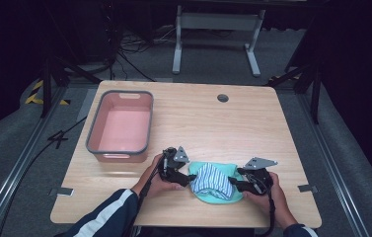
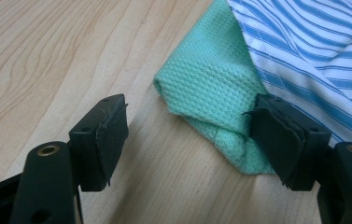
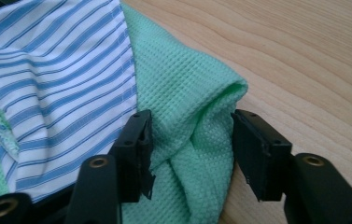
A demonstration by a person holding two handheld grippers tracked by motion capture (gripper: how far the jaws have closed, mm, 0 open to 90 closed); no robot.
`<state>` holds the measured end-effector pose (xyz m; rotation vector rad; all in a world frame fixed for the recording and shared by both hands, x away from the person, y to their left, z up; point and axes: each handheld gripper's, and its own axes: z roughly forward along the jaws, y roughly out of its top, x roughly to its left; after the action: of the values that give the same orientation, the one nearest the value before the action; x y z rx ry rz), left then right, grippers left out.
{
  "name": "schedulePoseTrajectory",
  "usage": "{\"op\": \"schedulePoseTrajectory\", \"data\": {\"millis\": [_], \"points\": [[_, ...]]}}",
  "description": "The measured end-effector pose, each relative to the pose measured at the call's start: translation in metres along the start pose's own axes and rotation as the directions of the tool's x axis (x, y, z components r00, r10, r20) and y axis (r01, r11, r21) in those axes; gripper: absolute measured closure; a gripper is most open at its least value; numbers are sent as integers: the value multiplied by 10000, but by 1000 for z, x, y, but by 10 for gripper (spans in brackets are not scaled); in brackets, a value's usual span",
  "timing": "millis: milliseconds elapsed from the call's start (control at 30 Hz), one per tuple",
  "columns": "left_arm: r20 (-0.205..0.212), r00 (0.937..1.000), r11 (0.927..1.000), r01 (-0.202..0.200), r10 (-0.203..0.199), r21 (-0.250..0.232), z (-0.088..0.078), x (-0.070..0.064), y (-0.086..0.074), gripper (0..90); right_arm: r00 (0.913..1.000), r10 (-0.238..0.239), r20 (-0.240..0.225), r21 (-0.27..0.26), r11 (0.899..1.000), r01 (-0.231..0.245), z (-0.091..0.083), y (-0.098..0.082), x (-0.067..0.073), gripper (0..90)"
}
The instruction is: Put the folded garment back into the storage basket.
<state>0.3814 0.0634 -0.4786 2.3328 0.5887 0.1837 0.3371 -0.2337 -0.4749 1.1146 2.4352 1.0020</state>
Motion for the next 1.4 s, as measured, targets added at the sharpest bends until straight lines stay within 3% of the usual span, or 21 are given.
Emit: {"op": "schedulePoseTrajectory", "data": {"millis": [100,200,300,433,600,833,1100,1233,1400], "points": [[-33,10000,10000,-6,6,6,0,-1,0,287,9999,-62,-86,12,10000,62,0,0,2,590],[17,10000,9999,-47,47,134,-2,-3,2,352,9998,-107,-183,45,9999,108,-1,1,3,635],[111,9997,9996,-211,209,163,-3,-5,3,489,9995,-148,-267,78,9999,151,-1,1,4,677],[276,9996,9999,-75,73,71,-3,-4,3,661,9989,-157,-448,26,9999,159,-1,1,4,761],[555,9980,9995,-310,307,45,-1,-6,4,801,9990,-170,-414,-22,9999,169,-1,1,5,798],[574,9971,9987,-514,509,74,-2,-7,5,835,9991,-90,-414,-40,10000,88,-1,1,5,816],[629,9972,9992,-400,393,96,-3,-8,7,845,9990,74,-449,-129,9999,-80,-4,3,3,828],[478,9970,9981,-614,609,101,-6,-9,10,846,9988,139,-468,-284,9995,-153,-7,6,1,830],[435,9980,9989,-458,456,29,-11,-7,16,846,9991,207,-380,-365,9991,-221,-11,12,-1,830]]}}
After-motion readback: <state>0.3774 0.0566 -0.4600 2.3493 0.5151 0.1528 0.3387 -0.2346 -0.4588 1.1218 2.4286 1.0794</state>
